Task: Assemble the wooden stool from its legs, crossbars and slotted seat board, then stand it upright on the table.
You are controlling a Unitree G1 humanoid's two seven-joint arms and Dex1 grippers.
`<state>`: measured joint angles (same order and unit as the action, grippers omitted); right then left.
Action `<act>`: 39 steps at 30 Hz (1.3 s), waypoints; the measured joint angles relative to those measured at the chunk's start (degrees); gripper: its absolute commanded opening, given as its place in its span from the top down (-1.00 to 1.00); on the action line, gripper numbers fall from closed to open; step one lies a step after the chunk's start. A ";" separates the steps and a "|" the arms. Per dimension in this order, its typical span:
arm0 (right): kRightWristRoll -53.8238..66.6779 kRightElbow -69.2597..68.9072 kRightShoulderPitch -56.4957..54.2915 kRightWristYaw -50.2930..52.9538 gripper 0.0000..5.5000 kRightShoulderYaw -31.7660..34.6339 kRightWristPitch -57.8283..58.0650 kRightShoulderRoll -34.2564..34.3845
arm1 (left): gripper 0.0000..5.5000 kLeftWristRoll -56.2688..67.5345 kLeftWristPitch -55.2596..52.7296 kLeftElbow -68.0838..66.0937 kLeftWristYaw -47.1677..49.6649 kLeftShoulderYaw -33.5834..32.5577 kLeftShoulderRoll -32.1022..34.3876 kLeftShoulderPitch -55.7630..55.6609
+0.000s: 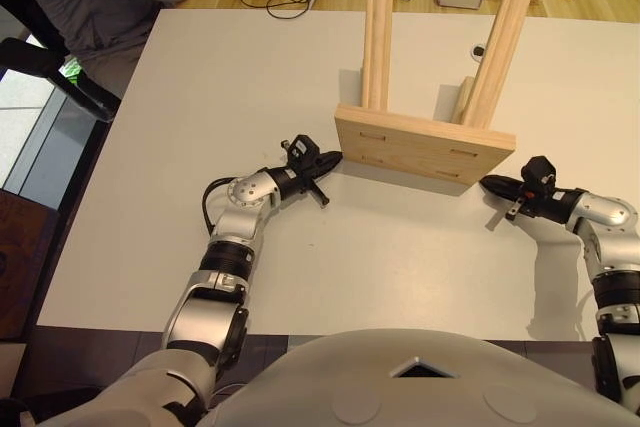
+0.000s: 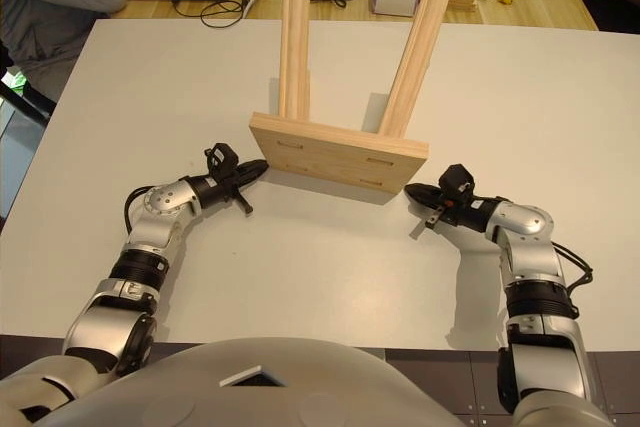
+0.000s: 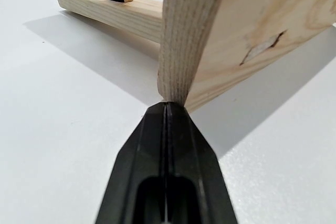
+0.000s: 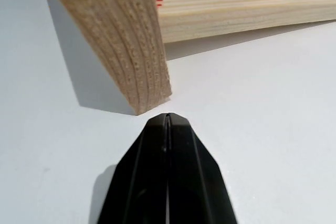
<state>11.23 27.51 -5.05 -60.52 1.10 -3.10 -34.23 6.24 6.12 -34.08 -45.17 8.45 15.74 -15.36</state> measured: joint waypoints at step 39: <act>5.45 -13.06 5.61 -0.48 1.00 3.82 8.99 -0.65 | 0.99 4.51 -12.00 17.08 -2.74 -0.33 2.10 8.92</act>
<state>16.68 14.45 0.56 -61.00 4.91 5.89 -34.88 10.74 -5.88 -17.00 -47.91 8.12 17.84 -6.44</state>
